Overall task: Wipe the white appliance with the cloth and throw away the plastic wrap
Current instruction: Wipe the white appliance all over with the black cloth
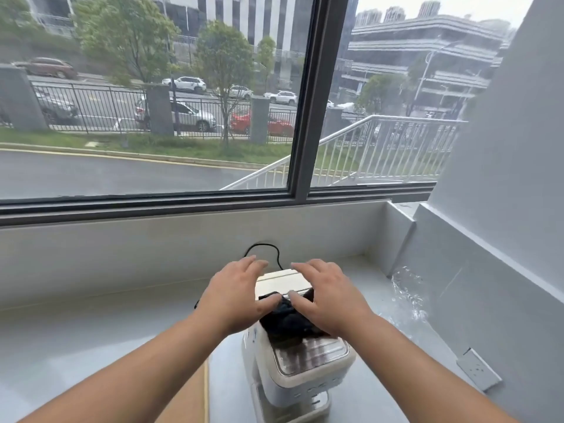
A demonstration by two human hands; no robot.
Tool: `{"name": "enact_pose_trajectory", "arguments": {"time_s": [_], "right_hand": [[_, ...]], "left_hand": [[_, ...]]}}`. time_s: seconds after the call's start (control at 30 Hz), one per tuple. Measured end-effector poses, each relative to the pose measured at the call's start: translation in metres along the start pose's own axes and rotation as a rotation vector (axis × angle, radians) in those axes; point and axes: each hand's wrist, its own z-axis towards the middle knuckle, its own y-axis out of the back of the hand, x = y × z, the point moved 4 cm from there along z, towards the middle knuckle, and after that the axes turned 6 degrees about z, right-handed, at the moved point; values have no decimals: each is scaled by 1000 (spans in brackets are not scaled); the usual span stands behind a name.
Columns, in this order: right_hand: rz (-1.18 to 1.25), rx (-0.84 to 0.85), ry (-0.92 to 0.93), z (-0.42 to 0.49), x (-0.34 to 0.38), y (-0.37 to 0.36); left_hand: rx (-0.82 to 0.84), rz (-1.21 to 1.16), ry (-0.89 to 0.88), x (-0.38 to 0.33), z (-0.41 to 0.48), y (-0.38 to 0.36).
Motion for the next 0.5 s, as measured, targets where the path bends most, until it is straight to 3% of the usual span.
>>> {"name": "enact_pose_trajectory", "arguments": {"time_s": [0.33, 0.5], "right_hand": [[-162, -183, -147, -18, 18, 23], [-189, -198, -204, -35, 17, 25]], "left_hand": [[-108, 31, -111, -9, 3, 27], [-115, 12, -138, -10, 0, 27]]}}
